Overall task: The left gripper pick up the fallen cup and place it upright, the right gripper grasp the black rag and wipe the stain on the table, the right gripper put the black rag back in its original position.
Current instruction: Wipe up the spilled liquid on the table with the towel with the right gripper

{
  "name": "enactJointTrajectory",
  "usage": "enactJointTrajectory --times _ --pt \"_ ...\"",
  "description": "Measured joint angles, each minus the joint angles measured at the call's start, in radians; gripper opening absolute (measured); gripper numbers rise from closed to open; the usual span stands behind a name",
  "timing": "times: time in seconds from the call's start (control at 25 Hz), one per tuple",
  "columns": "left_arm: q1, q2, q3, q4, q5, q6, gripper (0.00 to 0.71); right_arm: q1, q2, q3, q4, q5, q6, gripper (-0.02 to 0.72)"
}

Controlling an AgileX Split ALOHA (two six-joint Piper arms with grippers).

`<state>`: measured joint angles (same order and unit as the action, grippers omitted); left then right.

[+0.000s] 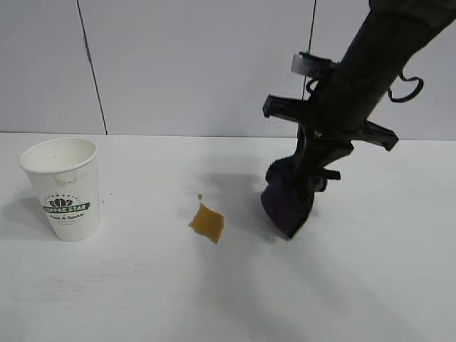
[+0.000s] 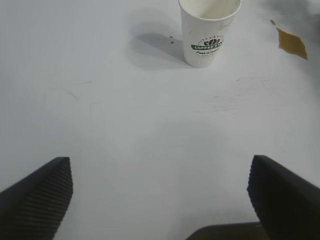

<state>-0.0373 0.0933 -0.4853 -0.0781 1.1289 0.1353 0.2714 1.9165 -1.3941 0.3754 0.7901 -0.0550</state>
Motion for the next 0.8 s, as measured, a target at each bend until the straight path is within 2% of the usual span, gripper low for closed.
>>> enactJointTrajectory --times 0.24,0.52,0.8 --pt "0.0 0.0 0.0 0.001 0.0 0.0 0.687 0.124 -0.027 -0.004 0.014 -0.035 -0.01 0.043" --pt "0.0 0.0 0.0 0.001 0.0 0.0 0.687 0.294 -0.019 -0.004 0.017 -0.225 -0.018 0.043" --pt "0.0 0.0 0.0 0.002 0.0 0.0 0.687 0.338 0.091 -0.004 0.004 -0.285 -0.011 0.043"
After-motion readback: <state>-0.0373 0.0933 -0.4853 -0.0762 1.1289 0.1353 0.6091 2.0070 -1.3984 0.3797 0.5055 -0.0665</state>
